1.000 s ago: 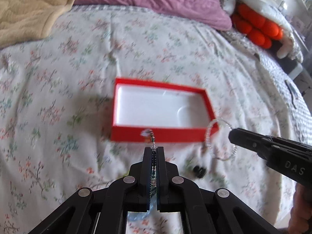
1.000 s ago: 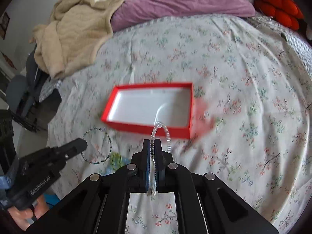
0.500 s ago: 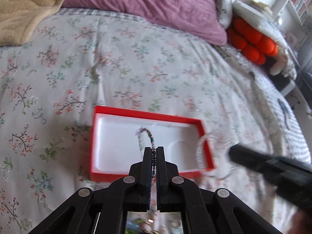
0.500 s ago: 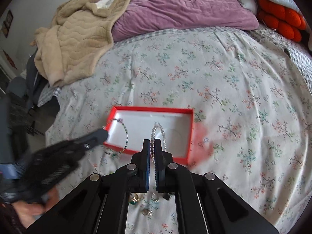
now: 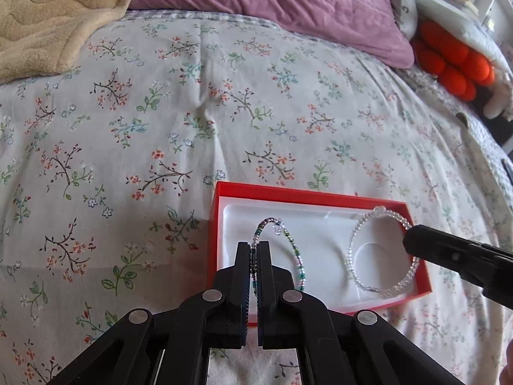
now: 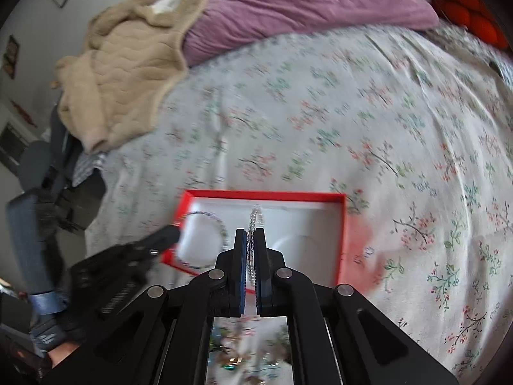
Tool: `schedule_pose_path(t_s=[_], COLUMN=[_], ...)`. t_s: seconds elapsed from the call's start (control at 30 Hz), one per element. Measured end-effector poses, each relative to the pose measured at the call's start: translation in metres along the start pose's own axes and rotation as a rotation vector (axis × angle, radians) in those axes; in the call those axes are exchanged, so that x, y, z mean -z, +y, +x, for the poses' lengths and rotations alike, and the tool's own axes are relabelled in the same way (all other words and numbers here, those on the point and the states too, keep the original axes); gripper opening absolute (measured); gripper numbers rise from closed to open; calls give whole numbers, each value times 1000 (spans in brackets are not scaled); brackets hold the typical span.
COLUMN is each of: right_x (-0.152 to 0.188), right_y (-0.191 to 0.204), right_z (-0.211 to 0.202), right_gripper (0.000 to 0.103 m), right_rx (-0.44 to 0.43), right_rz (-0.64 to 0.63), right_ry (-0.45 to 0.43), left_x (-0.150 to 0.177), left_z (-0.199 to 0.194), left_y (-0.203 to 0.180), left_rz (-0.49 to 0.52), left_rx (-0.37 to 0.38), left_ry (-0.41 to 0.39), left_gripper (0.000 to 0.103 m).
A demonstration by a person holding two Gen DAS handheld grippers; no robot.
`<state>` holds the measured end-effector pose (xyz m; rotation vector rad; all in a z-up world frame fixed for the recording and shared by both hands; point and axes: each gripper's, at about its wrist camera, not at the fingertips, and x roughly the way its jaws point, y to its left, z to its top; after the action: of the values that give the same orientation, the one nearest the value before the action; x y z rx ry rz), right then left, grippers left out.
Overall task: Organize jewelry
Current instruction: 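Carry both bracelets into the red box and open both grippers, then move both tools back over the jewelry pile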
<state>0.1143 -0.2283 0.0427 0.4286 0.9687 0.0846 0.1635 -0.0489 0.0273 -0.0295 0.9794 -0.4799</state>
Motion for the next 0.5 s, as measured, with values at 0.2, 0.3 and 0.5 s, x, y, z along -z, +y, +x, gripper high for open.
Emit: schedule_pose_path(t_s=[0.2,0.3,0.5], right_x=[0,0,2], right_y=[-16,-19,-19], right_z=[2,-3,-20], right_gripper=[4,5,31], right_rx=[56,79,102], right_rz=[7,1,-21], right_ry=[0,-19,-36], left_x=[0,0,6], left_z=[3,1,-20], left_y=[-5,-8,-12], left_rz=[21,30,47], left_rx=[-20,-33,-59], left_ry=[-1,-11,-32], left_gripper=[0,1,51])
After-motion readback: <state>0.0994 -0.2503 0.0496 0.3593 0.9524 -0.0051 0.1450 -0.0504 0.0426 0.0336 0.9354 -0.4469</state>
